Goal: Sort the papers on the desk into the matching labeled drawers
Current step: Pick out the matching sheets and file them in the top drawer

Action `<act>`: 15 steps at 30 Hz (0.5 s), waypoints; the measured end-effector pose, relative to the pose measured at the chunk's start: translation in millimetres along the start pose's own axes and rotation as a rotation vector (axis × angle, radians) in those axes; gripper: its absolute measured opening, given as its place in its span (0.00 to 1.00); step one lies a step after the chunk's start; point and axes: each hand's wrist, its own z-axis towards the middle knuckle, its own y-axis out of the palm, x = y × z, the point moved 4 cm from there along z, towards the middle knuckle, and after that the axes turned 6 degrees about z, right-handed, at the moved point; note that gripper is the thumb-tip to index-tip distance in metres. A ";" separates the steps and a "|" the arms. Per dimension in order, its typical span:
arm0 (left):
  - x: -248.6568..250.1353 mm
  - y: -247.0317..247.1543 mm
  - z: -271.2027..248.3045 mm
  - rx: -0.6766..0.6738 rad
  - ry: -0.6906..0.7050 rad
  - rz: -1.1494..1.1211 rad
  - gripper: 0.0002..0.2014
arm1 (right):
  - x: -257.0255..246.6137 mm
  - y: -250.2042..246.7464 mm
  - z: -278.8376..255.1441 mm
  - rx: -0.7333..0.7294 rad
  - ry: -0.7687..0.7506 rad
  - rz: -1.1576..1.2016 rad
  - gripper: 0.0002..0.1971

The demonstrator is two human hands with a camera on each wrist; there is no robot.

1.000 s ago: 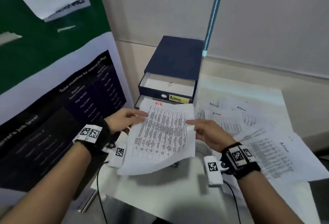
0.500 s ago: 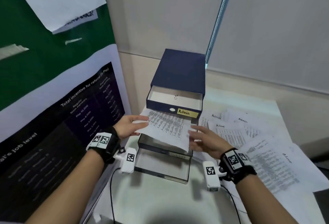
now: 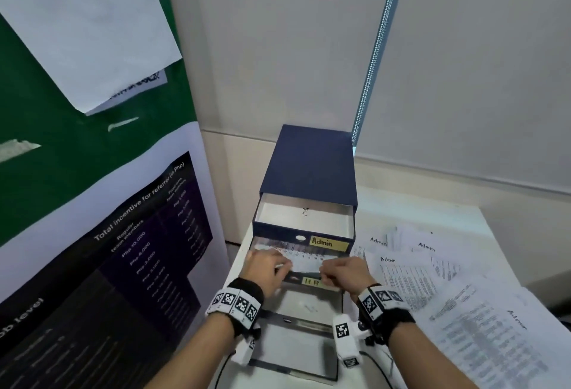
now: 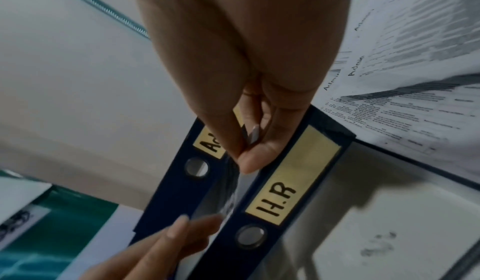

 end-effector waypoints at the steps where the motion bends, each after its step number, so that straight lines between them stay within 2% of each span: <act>1: 4.3 7.6 2.0 -0.082 0.018 0.033 0.21 | -0.1 3.1 2.5 -0.004 -0.012 -0.049 0.12; 4: 10.3 21.1 7.5 -0.211 -0.014 0.110 0.29 | -2.4 7.7 8.1 -0.046 -0.039 -0.172 0.13; 7: 11.6 22.5 17.9 -0.247 -0.051 0.188 0.29 | -4.9 0.7 1.4 -0.119 -0.077 0.003 0.12; 9: 14.6 21.2 24.3 -0.276 -0.078 0.204 0.29 | -3.2 -23.2 -9.4 -0.095 -0.130 0.121 0.09; 11: 21.0 19.0 29.6 -0.272 -0.097 0.210 0.28 | 10.5 -68.2 -15.9 0.010 -0.162 0.125 0.08; 12: 26.9 16.3 31.3 -0.266 -0.095 0.214 0.25 | 23.8 -97.6 -15.9 0.092 -0.169 0.052 0.08; 15: 59.5 5.7 33.9 -0.182 -0.056 0.171 0.14 | 76.1 -196.9 -12.3 0.362 -0.094 -0.462 0.14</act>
